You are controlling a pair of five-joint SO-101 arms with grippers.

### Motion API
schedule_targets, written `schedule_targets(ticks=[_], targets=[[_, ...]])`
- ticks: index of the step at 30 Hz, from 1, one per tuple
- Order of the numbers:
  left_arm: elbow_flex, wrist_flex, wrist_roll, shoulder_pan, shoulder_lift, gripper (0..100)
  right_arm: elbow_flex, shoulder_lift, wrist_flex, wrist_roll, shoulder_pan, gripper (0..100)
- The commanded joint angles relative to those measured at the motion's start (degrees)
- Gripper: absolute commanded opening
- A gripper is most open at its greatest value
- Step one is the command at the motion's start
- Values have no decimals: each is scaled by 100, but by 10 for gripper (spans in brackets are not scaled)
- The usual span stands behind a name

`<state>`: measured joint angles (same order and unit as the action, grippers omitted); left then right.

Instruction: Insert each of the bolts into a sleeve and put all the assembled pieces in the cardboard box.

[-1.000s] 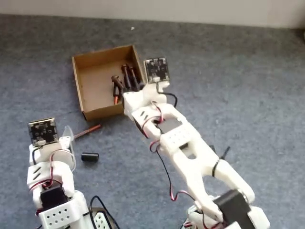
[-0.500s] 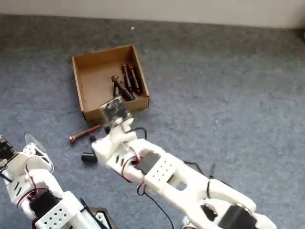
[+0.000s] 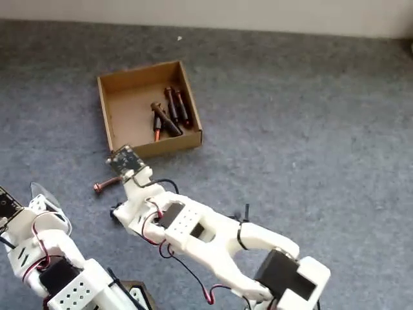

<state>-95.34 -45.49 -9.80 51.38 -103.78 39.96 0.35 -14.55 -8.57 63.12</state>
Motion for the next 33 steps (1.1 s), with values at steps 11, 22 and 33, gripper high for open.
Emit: schedule_targets(ticks=[11, 22, 33], targets=[[259, 141, -79, 48, -48, 203, -1956, 31, -2220, 176, 321, 166], [259, 141, -79, 31, -48, 203, -2009, 1226, -2229, 466, 435, 166], [251, 141, -70, 22, -48, 203, -1974, 1393, -2246, 1222, 251, 3]])
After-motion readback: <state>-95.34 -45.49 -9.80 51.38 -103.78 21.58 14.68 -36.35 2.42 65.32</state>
